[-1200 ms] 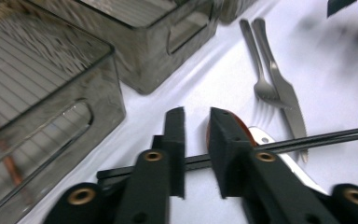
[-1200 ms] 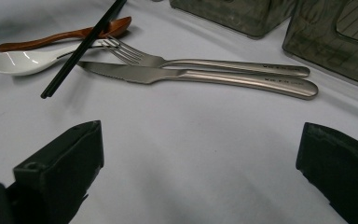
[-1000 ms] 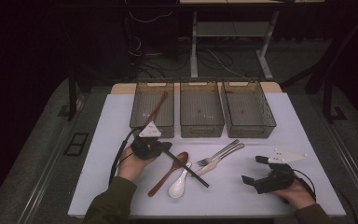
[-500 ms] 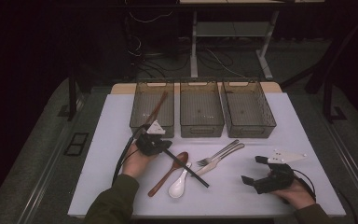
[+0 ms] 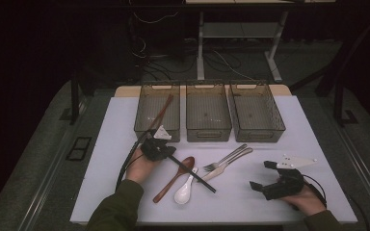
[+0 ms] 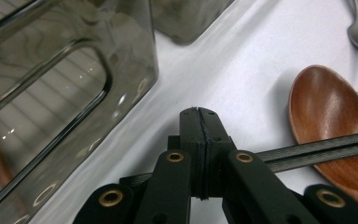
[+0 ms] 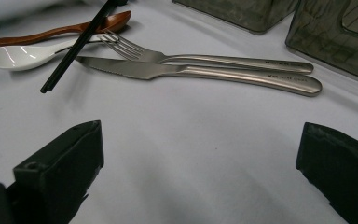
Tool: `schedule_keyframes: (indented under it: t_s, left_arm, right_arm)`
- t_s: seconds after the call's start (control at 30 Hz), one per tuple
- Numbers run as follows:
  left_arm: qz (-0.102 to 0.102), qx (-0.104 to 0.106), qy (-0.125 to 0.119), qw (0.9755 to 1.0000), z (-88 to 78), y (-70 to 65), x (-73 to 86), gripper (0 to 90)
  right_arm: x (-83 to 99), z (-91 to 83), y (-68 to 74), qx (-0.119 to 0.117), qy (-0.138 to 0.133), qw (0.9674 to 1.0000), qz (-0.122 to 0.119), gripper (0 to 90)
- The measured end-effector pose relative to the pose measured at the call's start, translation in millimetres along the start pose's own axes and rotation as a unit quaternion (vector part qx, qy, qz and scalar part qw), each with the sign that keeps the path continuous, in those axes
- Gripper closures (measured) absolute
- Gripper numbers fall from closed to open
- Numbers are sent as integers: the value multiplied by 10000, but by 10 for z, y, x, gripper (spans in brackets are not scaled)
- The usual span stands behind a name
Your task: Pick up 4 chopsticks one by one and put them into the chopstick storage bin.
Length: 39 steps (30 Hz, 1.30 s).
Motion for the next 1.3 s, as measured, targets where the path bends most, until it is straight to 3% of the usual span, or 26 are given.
schedule_keyframes:
  t_s: [0.33,0.63,1.3]
  left_arm:
    - [-47,-90,132,9999,-99,44,85,889]
    - [-36,21,231,9997,-187,23,166,888]
    - [120,234,494,9984,-390,-163,367,888]
  right_arm:
    - [0,1,-2,3,0,10000,0,5]
    - [0,-1,-4,-4,1,10000,-5,5]
    - [-4,-3,-11,-24,-21,10000,-7,5]
Point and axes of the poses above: each handheld gripper's, and its own axes: z roughly forward along the jaws, x roughly out of its underside, y roughly to its left, the point moved 5 cm from there along z, roughly forward along the jaws, and after that the axes turned 3 degrees about -z, right-handed, at the moved point
